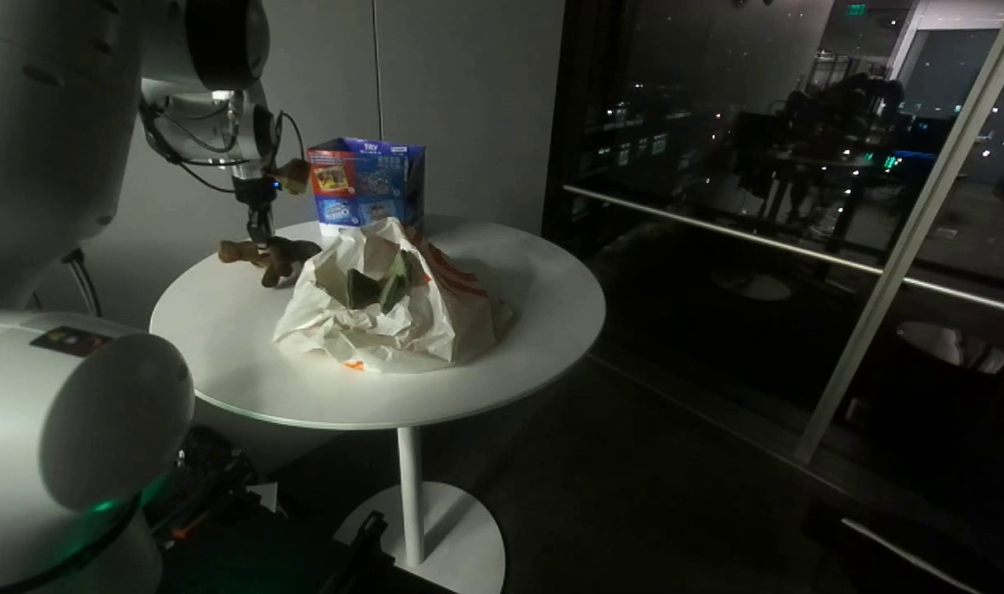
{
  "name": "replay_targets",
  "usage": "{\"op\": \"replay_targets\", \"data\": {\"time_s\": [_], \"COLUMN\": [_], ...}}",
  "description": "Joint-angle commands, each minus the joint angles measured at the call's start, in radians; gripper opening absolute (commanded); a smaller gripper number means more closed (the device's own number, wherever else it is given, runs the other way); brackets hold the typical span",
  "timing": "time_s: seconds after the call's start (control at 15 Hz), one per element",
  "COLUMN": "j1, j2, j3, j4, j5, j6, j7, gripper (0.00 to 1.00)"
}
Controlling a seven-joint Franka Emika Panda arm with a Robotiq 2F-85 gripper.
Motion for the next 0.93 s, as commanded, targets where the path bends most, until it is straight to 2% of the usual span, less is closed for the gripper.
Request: {"op": "replay_targets", "data": {"time_s": [0.0,0.2,0.67,0.87], "j1": [-0.001,0.000,-0.026,-0.048], "j2": [-0.216,-0.371,-0.750,-0.846], "j3": [-0.029,-0.053,-0.082,-0.076], "j4": [-0.150,-0.248,-0.530,-0.615], "j5": [-0.005,-0.049,-0.241,-0.343], "j6": [0.047,0.056,-0.031,-0.095], "j7": [0.128,0.262,0.573,0.705], "gripper": [0.11,0.11,0.10,0.10]}}
